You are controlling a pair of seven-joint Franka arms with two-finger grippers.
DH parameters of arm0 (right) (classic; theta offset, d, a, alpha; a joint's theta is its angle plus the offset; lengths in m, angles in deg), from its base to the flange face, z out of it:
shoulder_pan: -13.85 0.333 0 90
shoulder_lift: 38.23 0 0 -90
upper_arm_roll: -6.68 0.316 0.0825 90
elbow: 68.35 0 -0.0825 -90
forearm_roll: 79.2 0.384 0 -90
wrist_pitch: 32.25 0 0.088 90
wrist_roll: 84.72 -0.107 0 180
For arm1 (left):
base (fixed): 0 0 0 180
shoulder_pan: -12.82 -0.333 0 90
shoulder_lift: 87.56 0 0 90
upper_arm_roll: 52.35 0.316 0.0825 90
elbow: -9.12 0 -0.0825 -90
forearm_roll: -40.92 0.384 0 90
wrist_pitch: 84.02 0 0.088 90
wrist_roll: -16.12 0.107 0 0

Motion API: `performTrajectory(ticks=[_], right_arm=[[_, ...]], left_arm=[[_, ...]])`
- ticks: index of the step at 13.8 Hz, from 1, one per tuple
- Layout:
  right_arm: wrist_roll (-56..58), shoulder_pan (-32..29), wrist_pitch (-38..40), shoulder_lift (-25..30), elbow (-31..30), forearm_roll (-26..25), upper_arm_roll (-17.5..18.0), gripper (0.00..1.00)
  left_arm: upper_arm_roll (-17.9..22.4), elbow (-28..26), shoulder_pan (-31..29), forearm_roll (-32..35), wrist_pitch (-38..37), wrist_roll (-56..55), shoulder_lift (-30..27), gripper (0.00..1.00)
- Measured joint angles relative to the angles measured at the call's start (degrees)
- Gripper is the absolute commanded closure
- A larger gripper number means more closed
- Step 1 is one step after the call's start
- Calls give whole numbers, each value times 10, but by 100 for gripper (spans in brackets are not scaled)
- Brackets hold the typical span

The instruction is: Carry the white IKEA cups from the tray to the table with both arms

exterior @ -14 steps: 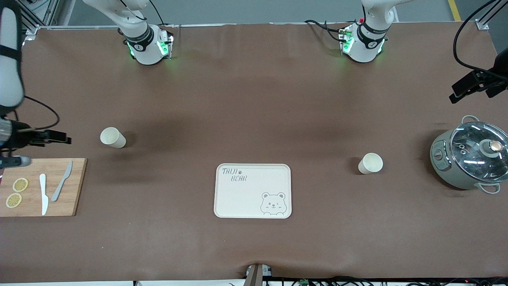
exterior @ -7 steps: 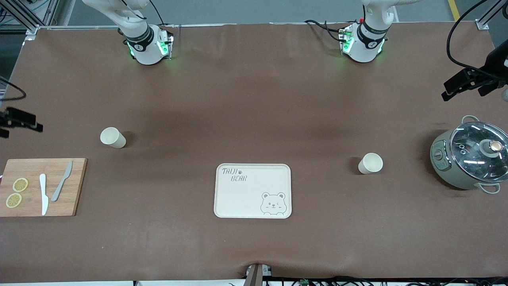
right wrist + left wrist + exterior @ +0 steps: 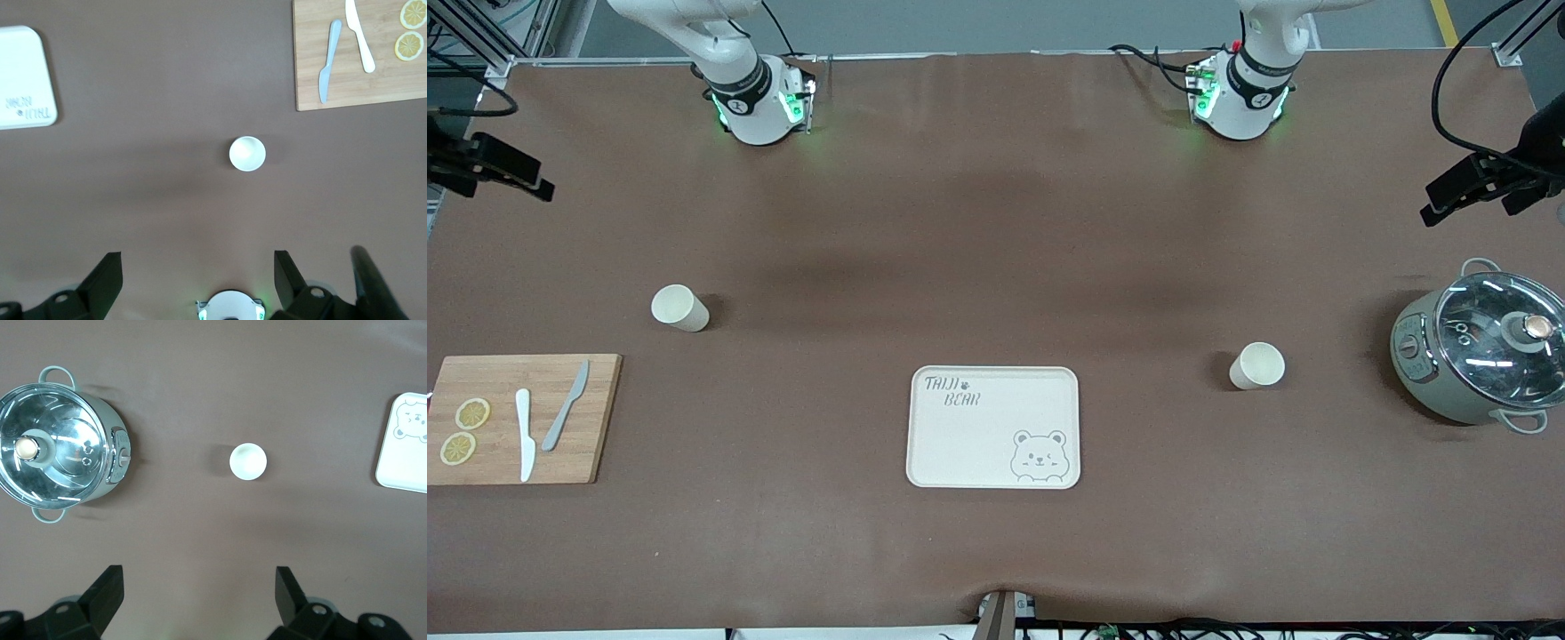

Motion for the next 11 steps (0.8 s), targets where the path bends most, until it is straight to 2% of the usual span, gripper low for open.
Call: performTrajectory(ticks=[4, 7, 11], right_arm=[[83, -27, -19, 1, -15, -6, -15, 0], [92, -39, -50, 27, -58, -6, -17, 0], [92, -39, -56, 46, -69, -6, -15, 0]], left_arm=[[1, 7, -1, 0, 0, 0, 0, 0], [3, 7, -13, 0, 0, 0, 0, 0], [4, 7, -17, 0, 0, 1, 3, 0]])
